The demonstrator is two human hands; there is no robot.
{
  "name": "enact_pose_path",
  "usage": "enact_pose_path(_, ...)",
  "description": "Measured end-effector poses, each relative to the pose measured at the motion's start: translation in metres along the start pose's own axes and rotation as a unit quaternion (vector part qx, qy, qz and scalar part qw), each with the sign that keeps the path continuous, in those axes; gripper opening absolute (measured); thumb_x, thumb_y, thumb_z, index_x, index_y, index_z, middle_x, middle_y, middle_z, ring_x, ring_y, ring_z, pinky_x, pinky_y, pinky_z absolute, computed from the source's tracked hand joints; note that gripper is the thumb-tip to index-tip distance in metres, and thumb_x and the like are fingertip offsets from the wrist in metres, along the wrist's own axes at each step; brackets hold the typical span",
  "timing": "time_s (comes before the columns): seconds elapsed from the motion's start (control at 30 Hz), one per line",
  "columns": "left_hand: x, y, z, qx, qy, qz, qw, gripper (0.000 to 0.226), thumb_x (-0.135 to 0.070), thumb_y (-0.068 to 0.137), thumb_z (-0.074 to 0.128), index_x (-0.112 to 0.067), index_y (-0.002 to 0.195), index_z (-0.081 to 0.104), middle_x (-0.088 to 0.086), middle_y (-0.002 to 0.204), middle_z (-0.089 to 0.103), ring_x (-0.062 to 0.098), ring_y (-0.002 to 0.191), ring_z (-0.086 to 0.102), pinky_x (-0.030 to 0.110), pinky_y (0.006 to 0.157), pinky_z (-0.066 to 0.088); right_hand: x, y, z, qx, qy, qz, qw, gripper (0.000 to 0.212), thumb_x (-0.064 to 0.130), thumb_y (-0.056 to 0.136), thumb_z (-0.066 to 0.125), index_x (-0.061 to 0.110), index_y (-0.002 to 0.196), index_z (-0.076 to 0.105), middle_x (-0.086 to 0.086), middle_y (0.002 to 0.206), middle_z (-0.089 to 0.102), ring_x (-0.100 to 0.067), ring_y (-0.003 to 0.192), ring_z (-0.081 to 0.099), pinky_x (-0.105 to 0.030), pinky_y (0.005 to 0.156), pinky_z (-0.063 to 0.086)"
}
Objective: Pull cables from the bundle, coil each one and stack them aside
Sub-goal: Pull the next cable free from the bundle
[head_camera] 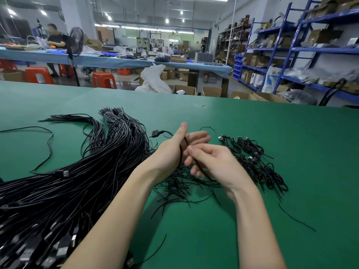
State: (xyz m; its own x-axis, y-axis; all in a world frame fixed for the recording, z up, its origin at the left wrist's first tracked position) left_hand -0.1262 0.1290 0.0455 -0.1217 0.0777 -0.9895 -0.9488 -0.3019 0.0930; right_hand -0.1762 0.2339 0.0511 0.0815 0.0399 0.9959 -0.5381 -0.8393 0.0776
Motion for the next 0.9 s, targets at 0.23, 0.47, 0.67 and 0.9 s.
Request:
enact_pose_path(0.23,-0.021,-0.016,0.007,0.167,-0.231,0.047,0.957,0.074,-0.051,0.106,0.013,0.002,0.145,0.046,0.02,0.148,0.051,0.029,0.141,0.046,0.038,0.118,0.037,-0.022,-0.005,0.002,0.104,-0.03,0.034,0.994,0.03,0.048,0.083,0.067,0.02,0.081,0.077,-0.002,0.068,0.069,-0.01,0.061,0.062,-0.018,0.063,0.049)
enact_pose_path(0.47,-0.005,-0.034,0.013,0.306,0.002,-0.088,0.948,0.084,-0.056,0.103,0.015,0.01,0.135,0.054,0.031,0.135,0.055,0.036,0.123,0.06,0.044,0.115,0.038,-0.028,0.002,-0.023,0.046,-0.3,0.029,0.952,0.021,0.026,0.084,0.077,0.02,0.064,0.075,0.0,0.059,0.065,-0.018,0.057,0.051,-0.035,0.06,0.045)
enact_pose_path(0.67,0.02,-0.032,0.022,0.268,0.159,-0.205,0.928,0.075,-0.051,0.106,0.023,0.015,0.127,0.052,0.038,0.126,0.051,0.04,0.128,0.056,0.047,0.118,0.036,-0.004,0.009,-0.024,0.024,-0.422,0.026,0.906,0.023,0.032,0.087,0.067,0.039,0.067,0.075,0.009,0.051,0.059,-0.003,0.045,0.04,-0.023,0.05,0.037)
enact_pose_path(0.9,0.025,-0.02,-0.012,0.059,0.265,-0.128,0.954,0.057,-0.049,0.107,0.025,-0.019,0.153,0.04,0.008,0.159,0.04,0.023,0.145,0.039,0.033,0.119,0.026,0.025,0.003,-0.024,-0.049,-0.423,-0.031,0.904,0.019,0.033,0.089,0.063,0.035,0.075,0.076,0.013,0.063,0.069,-0.005,0.064,0.059,-0.022,0.059,0.045)
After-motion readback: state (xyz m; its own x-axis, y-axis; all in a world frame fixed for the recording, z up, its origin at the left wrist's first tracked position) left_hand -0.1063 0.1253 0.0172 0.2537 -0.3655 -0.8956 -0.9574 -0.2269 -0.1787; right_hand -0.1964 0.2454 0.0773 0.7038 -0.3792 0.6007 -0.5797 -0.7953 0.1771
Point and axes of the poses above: each hand's wrist, its own y-axis towards the middle knuckle, its own z-axis out of the palm, x = y × z, the point moved 5 cm from there along y, towards the middle knuckle
